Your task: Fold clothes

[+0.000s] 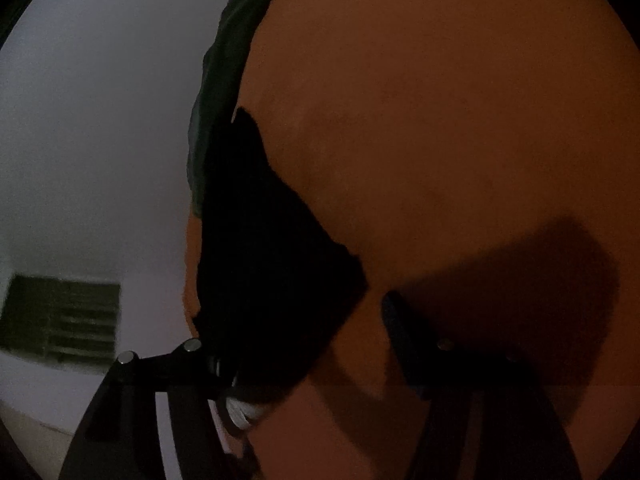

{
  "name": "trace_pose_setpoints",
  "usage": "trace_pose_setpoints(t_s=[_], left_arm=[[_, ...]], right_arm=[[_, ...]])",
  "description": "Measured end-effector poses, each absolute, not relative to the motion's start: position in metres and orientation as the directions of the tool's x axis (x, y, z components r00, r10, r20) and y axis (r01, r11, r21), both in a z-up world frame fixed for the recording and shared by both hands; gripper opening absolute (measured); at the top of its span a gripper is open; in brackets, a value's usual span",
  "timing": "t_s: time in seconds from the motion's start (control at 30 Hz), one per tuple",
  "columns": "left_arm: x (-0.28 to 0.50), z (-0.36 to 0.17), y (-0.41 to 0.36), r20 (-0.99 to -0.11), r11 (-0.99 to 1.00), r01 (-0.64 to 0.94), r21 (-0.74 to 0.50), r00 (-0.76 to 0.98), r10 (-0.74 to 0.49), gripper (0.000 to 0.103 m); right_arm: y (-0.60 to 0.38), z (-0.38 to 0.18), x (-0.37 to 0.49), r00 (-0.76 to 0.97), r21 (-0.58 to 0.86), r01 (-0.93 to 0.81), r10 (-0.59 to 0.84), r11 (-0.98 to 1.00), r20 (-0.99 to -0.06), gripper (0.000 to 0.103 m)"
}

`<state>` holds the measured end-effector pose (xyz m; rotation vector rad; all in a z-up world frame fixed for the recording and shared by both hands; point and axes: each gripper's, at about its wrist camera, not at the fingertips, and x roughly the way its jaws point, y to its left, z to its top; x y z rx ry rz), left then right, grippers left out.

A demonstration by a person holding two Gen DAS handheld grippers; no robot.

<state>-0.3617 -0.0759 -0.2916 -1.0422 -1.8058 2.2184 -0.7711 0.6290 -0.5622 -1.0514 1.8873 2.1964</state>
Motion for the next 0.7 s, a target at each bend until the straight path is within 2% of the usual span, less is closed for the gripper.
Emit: trace_pose_setpoints(t_s=[0.03, 0.17, 0.2, 0.27, 0.3, 0.33, 0.37, 0.4, 0.7], left_arm=[[-0.366, -0.295, -0.075, -0.448, -0.280, 0.353, -0.893, -0.757, 0.476, 0.037], [-0.378, -0.307, -0.074, -0.483, -0.253, 0.411, -0.876, -0.744, 0.462, 0.036], [-0.379, -0.308, -0.074, -0.483, -0.249, 0.414, -0.876, -0.746, 0.458, 0.036], [-0.379, -0.306, -0.075, -0.475, -0.237, 0.412, -0.880, -0.764, 0.437, 0.036], [-0.381, -0.305, -0.075, -0.476, -0.240, 0.412, -0.879, -0.769, 0.426, 0.033], [-0.382, -0.303, -0.076, -0.492, -0.258, 0.420, -0.870, -0.770, 0.406, 0.016], [-0.384, -0.301, -0.077, -0.507, -0.276, 0.428, -0.861, -0.771, 0.386, 0.010], [-0.385, -0.299, -0.078, -0.529, -0.293, 0.445, -0.846, -0.768, 0.363, 0.010], [-0.360, -0.258, -0.078, -0.557, -0.383, 0.433, -0.816, -0.764, 0.324, 0.006]], right_arm=[[0.630, -0.562, -0.773, -0.771, 0.857, -0.459, -0.375, -0.233, -0.515, 0.065], [0.628, -0.561, -0.782, -0.779, 0.864, -0.454, -0.375, -0.216, -0.503, 0.065], [0.628, -0.561, -0.783, -0.775, 0.858, -0.466, -0.367, -0.217, -0.514, 0.063], [0.630, -0.560, -0.780, -0.790, 0.860, -0.474, -0.339, -0.189, -0.510, 0.051], [0.628, -0.561, -0.778, -0.792, 0.860, -0.476, -0.337, -0.184, -0.510, 0.050], [0.629, -0.562, -0.780, -0.779, 0.848, -0.488, -0.334, -0.206, -0.530, 0.039], [0.629, -0.563, -0.782, -0.766, 0.835, -0.500, -0.332, -0.230, -0.550, 0.013], [0.630, -0.564, -0.783, -0.761, 0.830, -0.506, -0.333, -0.232, -0.557, 0.009], [0.625, -0.514, -0.761, -0.716, 0.771, -0.531, -0.301, -0.352, -0.630, 0.007]])
